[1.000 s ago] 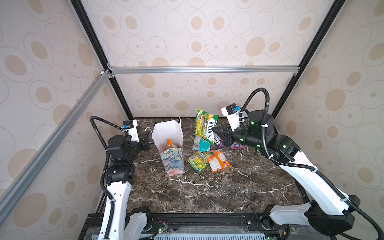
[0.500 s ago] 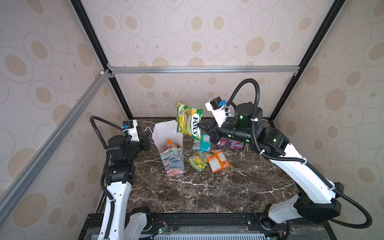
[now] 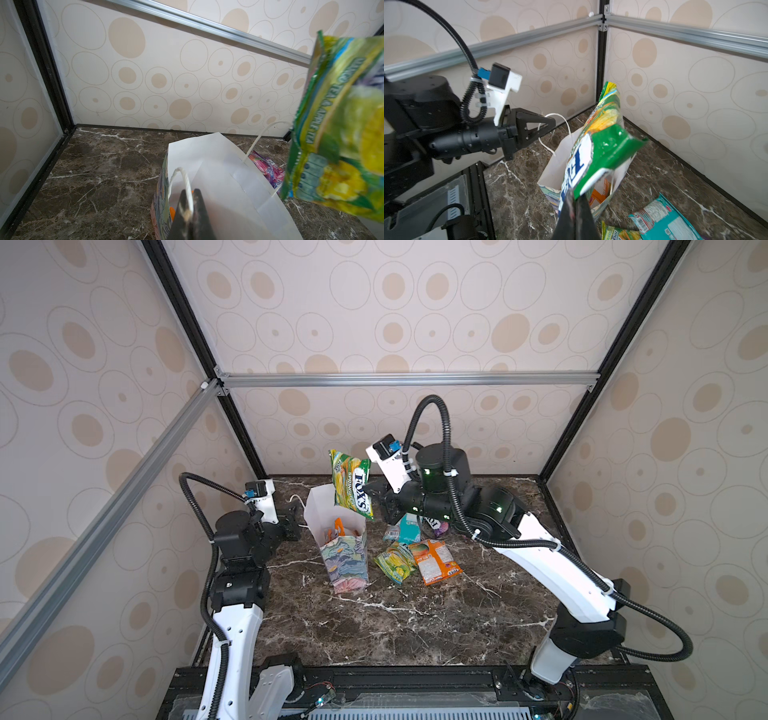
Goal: Place the snacks into the paper bag
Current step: 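Carry the green packet with the right gripper over the bag opening, then lower the green packet into the bag and open the right gripper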
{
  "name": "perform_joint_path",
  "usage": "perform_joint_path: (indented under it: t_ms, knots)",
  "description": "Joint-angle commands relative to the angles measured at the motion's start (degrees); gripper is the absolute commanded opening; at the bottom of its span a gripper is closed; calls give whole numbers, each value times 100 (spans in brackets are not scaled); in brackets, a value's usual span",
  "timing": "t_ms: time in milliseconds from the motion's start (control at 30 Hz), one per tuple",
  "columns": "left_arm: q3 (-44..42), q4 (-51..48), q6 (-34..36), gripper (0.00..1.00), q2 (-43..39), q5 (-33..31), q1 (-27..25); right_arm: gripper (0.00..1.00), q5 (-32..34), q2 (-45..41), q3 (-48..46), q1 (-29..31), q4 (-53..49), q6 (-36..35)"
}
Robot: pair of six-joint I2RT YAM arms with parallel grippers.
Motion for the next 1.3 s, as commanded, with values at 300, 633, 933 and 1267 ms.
perform_joint_path:
  t_ms: [300,633,933,1267]
  knots:
    - [16,83,95,0,-123,14,29,0,1915,1417,2202,436,-1518,-240]
    - [20,89,87,0,-97,58,29,0,2220,1493,1865,460,-1220,-84]
    - [21,84,85,0,-104,46,28,0,2517,1767,1905,465,-1083,31]
    - [20,74,93,0,-115,25,33,0,2745,2044,2037,495,-1114,272]
